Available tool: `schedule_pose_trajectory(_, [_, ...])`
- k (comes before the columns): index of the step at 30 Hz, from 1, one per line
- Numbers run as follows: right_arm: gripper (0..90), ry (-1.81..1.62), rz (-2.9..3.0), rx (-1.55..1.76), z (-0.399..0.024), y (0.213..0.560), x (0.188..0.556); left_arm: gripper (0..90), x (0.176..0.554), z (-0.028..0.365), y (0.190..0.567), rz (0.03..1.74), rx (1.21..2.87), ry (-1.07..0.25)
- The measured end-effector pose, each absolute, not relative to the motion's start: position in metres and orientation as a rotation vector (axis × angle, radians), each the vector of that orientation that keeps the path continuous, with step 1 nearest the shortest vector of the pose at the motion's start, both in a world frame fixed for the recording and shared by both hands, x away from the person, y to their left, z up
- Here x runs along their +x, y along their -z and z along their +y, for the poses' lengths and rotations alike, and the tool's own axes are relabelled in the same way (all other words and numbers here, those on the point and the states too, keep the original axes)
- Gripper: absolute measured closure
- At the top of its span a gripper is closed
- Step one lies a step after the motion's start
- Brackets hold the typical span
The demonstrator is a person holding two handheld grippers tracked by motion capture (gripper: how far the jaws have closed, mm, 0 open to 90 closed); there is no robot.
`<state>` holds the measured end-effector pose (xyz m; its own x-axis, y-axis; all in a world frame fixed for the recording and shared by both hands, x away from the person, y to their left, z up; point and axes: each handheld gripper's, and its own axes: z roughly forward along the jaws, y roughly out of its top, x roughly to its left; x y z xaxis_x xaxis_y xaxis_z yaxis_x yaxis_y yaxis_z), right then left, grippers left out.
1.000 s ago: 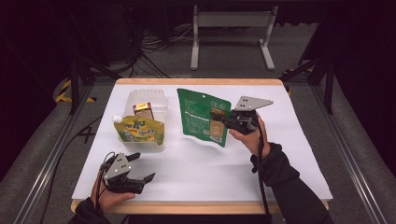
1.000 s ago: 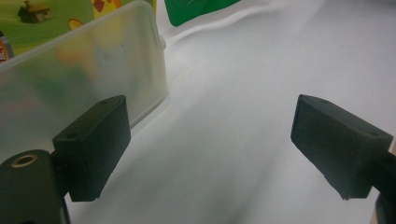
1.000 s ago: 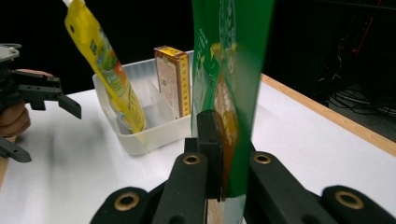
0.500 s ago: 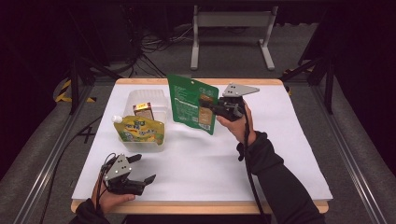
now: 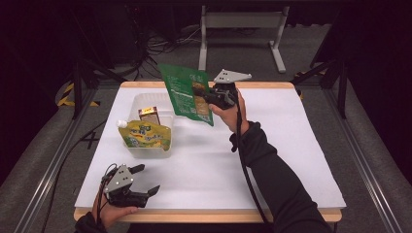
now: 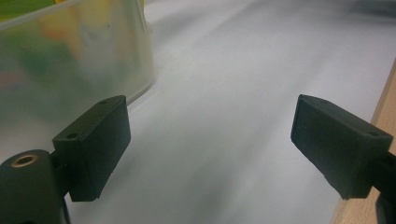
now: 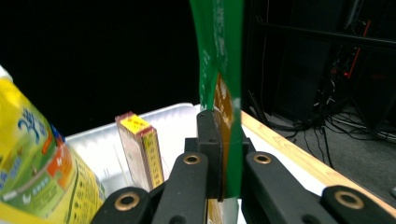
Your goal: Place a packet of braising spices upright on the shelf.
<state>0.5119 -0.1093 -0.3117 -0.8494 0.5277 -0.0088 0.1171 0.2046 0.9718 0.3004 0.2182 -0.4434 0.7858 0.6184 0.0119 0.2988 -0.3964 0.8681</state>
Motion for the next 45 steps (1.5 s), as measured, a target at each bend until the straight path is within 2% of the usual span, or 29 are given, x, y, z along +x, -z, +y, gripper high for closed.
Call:
schedule_pose_trajectory(9, [89.8,-1.759,2.127,0.624,-0.093,0.305,0.521,12.9,0.299,0.217,0.443,0.675,2.007,-0.41])
schedule_pose_trajectory(21, [89.8,-1.791,2.142,0.598,-0.045,0.307,0.536,12.8,0.298,0.218,0.443,0.664,1.995,-0.39])
schedule_pose_trajectory(45, [89.8,-1.869,2.146,0.652,0.009,0.334,0.56,12.8,0.296,0.222,0.442,0.657,1.979,-0.384])
